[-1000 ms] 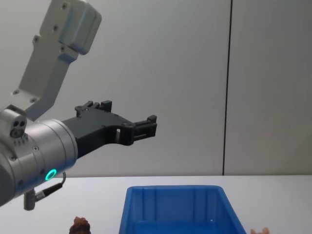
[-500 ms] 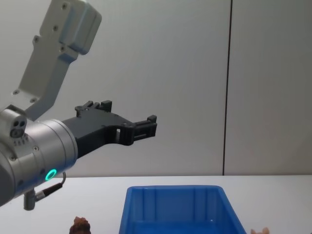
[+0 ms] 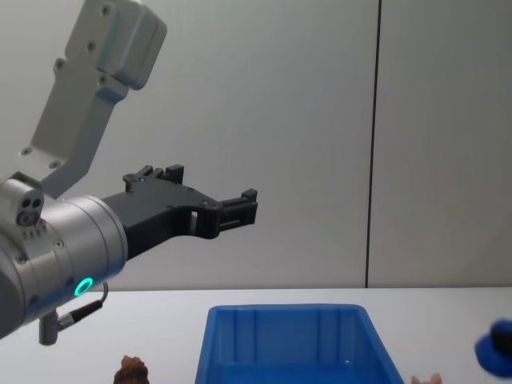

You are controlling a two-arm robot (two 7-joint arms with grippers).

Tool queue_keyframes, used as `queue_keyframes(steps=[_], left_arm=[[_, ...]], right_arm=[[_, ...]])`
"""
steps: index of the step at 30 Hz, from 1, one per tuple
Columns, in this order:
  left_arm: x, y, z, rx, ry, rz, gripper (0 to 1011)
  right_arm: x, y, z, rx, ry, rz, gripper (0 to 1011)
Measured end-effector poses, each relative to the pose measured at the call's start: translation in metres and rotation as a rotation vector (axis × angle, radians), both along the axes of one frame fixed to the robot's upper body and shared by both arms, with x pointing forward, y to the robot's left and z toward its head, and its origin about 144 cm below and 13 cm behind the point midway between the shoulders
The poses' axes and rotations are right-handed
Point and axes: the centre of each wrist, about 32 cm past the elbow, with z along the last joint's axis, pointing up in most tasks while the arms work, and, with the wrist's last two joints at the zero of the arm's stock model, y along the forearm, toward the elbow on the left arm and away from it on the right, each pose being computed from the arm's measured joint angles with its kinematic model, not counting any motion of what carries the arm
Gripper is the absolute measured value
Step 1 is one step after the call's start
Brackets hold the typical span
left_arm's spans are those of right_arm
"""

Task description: Pick up the two dolls from the table and place them into the box.

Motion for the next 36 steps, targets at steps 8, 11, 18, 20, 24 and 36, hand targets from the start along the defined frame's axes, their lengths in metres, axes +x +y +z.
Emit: queue_keyframes(steps=[8, 11, 18, 20, 24, 36], left_arm=[[0.000, 0.000, 0.000, 0.000, 0.000, 0.000, 1001], [0.000, 0.000, 0.000, 0.000, 0.000, 0.000, 1001], [0.000, 0.000, 0.000, 0.000, 0.000, 0.000, 1001], [0.000, 0.000, 0.000, 0.000, 0.000, 0.000, 1001], [0.000, 0.000, 0.000, 0.000, 0.000, 0.000, 1001], [0.000, 0.000, 0.000, 0.000, 0.000, 0.000, 1001]], right_arm=[[0.008, 0.013, 0.018, 0.038, -0.091, 0.061, 125], [0.011, 0.020, 0.024, 0.053, -0.119, 0.095, 109], [0.018, 0.039, 0.032, 0.074, -0.152, 0.175, 77], [0.020, 0.046, 0.033, 0.078, -0.156, 0.201, 72], [0.023, 0.055, 0.034, 0.081, -0.156, 0.239, 72], [0.025, 0.078, 0.027, 0.072, -0.126, 0.316, 214]])
